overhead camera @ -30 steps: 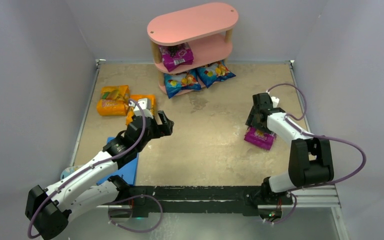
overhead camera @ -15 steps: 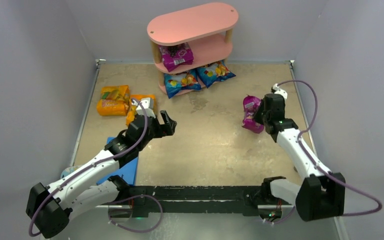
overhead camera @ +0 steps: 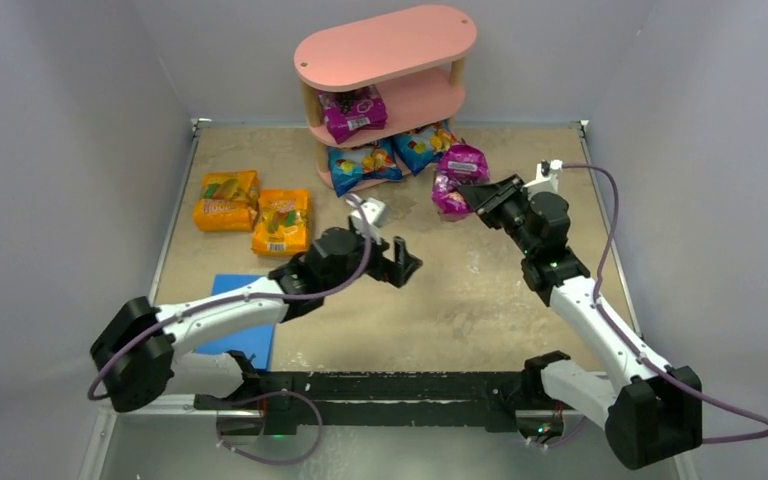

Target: Place and organize the candy bags onto the shelf

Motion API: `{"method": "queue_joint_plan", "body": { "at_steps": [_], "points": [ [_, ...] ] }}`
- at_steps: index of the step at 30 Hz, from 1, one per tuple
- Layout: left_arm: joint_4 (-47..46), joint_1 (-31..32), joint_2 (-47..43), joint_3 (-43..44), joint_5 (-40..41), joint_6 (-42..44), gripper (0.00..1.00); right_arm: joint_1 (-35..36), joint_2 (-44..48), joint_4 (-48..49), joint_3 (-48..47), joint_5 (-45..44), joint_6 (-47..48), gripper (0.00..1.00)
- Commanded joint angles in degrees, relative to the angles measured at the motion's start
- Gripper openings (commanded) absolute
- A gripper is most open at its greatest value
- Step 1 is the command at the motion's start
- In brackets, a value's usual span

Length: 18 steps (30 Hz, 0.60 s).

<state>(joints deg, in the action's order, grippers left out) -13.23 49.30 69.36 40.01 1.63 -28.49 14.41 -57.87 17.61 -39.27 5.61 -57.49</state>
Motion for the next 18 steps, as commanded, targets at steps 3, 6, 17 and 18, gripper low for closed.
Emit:
{"method": "queue_joint_plan", "body": {
  "at_steps": [3, 6, 17, 18],
  "points": [
    [-12.51, 8.37, 8.2, 7.54, 12.78, 10.77, 0.93, 3.23, 0.37, 11.76, -6.21, 2.04, -8.99, 0.18],
    [-16.82, 8.53, 9.7, 8.57, 15.53, 12.06, 0.94, 3.41, 0.69, 13.6, -4.08, 3.84, -12.33, 0.18],
    [-18.97, 8.54, 17.4, 15.47, 22.82, 18.65, 0.96, 4.66, 1.69, 14.88, -2.05, 9.42, -16.42, 0.19],
    [-19.06, 8.55, 17.79, 16.18, 23.43, 19.39, 0.96, 4.66, 1.9, 14.59, -1.92, 9.82, -16.42, 0.19]
  ]
}}
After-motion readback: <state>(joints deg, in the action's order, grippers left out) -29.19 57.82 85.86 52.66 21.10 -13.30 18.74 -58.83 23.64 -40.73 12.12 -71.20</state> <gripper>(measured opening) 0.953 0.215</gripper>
